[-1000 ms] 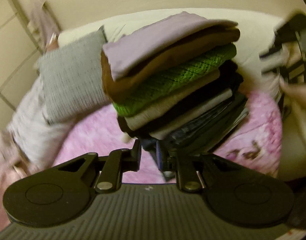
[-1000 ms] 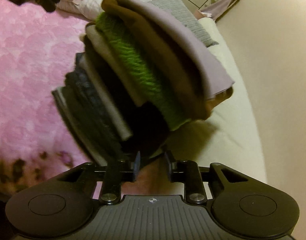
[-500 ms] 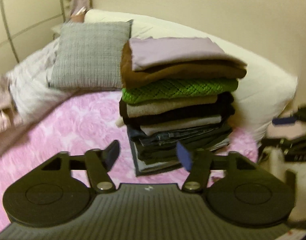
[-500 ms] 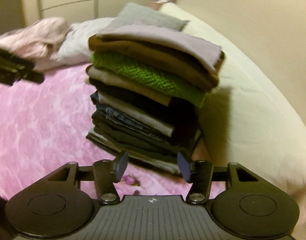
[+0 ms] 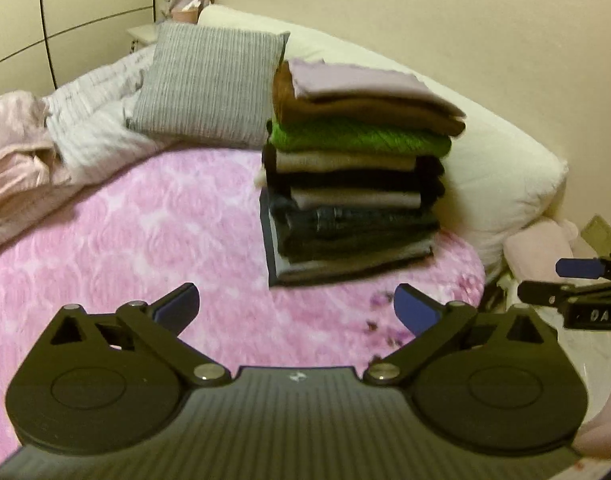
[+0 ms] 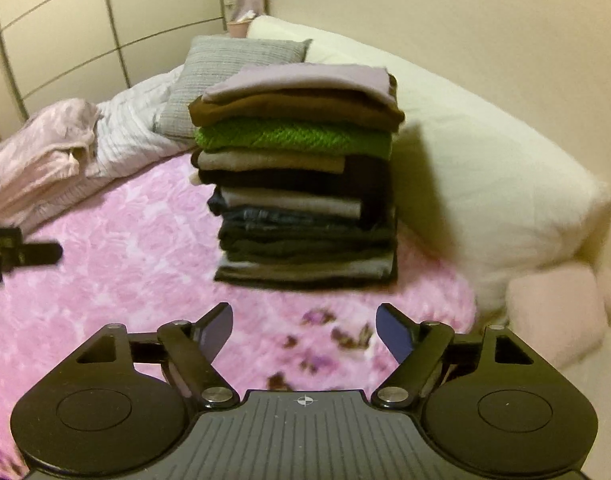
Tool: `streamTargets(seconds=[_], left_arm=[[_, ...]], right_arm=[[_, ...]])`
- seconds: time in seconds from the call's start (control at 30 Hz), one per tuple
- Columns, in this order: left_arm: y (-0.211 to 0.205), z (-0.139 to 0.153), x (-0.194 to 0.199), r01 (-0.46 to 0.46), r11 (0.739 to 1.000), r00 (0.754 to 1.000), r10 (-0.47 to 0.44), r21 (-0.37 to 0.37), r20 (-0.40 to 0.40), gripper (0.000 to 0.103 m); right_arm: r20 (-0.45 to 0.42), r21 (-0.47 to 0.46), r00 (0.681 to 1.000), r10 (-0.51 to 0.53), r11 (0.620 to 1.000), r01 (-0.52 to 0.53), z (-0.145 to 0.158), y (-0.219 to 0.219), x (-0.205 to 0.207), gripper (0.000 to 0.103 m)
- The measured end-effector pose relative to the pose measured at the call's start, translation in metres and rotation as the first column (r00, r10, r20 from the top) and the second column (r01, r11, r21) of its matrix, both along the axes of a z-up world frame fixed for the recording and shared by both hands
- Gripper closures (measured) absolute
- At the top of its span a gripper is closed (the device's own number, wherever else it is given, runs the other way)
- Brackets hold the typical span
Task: Fold clothes
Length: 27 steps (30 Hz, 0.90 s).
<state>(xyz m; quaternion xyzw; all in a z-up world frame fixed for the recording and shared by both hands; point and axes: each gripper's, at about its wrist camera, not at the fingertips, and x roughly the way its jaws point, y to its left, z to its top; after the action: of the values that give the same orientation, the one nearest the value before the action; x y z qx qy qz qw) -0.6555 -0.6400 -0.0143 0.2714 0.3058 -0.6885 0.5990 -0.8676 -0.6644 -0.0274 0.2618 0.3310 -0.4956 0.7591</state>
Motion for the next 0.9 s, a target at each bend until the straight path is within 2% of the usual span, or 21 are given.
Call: streamTargets(seconds=[0.13, 0.37, 0.63, 0.9], left_arm=[[0.019, 0.003, 0.0, -0.022, 1.0, 1.0, 0.022, -0.009, 0.004, 0.001], [0.03, 0.013, -0.019, -0.05, 0.998, 0.999, 0.05, -0.044, -0.013, 0.001], [0.026, 0.017, -0.049, -0.094, 0.996, 0.996, 0.094, -0.007, -0.003, 0.001], [0.025, 0.018, -0.067, -0.096, 0.995, 0.995, 0.096, 0.015, 0.036, 0.001]], right_arm=[[0.036, 0.037, 0.999, -0.021, 0.999, 0.019, 0.006, 0.018, -0.002, 0.026], [0.055, 0.026, 0.998, 0.006, 1.0, -0.008, 0.02, 0.021, -0.009, 0.026], [0.069, 0.033, 0.998, 0.008, 0.999, -0.011, 0.027, 0.015, -0.038, 0.026], [0.072, 0.042, 0.997, 0.017, 0.999, -0.02, 0.029, 0.011, -0.052, 0.026]])
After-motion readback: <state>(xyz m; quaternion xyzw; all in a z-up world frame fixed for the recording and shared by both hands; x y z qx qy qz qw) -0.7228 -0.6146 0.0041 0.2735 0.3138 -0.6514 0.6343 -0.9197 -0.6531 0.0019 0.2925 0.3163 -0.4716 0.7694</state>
